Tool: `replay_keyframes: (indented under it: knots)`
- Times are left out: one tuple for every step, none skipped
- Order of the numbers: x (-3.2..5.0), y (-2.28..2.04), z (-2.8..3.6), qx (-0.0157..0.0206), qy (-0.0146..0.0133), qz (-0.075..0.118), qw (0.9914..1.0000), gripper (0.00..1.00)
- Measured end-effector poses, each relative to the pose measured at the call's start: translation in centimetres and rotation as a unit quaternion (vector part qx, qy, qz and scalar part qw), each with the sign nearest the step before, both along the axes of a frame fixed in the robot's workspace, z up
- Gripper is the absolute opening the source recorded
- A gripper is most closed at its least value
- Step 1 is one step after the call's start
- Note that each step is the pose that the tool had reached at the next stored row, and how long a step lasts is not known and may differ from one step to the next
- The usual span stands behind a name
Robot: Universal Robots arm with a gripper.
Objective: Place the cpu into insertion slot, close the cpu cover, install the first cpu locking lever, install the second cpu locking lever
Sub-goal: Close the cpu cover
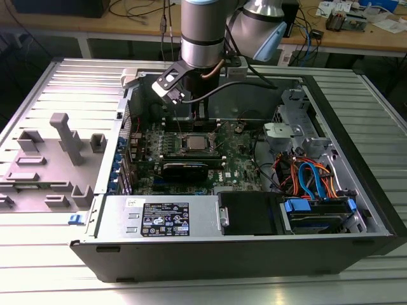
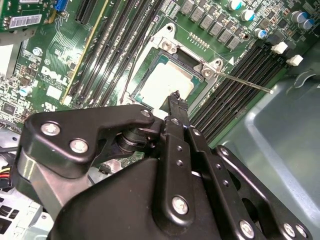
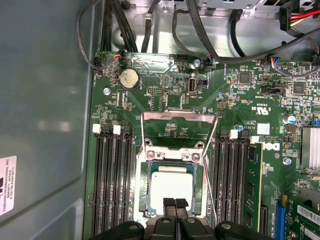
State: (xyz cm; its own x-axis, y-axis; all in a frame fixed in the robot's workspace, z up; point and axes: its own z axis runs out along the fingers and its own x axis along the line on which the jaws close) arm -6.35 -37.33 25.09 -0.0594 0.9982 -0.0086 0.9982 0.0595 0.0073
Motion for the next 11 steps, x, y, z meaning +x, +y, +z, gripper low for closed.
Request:
replay_keyframes:
  knots:
    - [0.0, 0.0, 0.02, 0.0001, 0.0, 0.0, 1.0, 0.11]
    - [0.0, 0.0, 0.06, 0.0001, 0.0001, 0.0, 1.0, 0.11]
    - [0.0, 0.0, 0.09, 0.0001, 0.0003, 0.0, 1.0, 0.11]
    - [0.0, 0.0, 0.13, 0.0001, 0.0004, 0.0, 1.0, 0.11]
    - [0.0, 0.0, 0.17, 0.0001, 0.0005, 0.0, 1.0, 0.11]
    - [0.0, 0.0, 0.23, 0.0001, 0.0005, 0.0, 1.0, 0.11]
    - [0.0, 0.0, 0.26, 0.0001, 0.0005, 0.0, 1.0, 0.11]
    - [0.0, 0.0, 0.28, 0.0002, 0.0005, 0.0, 1.0, 0.11]
    - [0.0, 0.0, 0.32, 0.0001, 0.0005, 0.0, 1.0, 0.11]
    - [0.0, 0.0, 0.33, 0.0001, 0.0006, 0.0, 1.0, 0.11]
    - [0.0, 0.0, 0.36, 0.0001, 0.0006, 0.0, 1.0, 0.11]
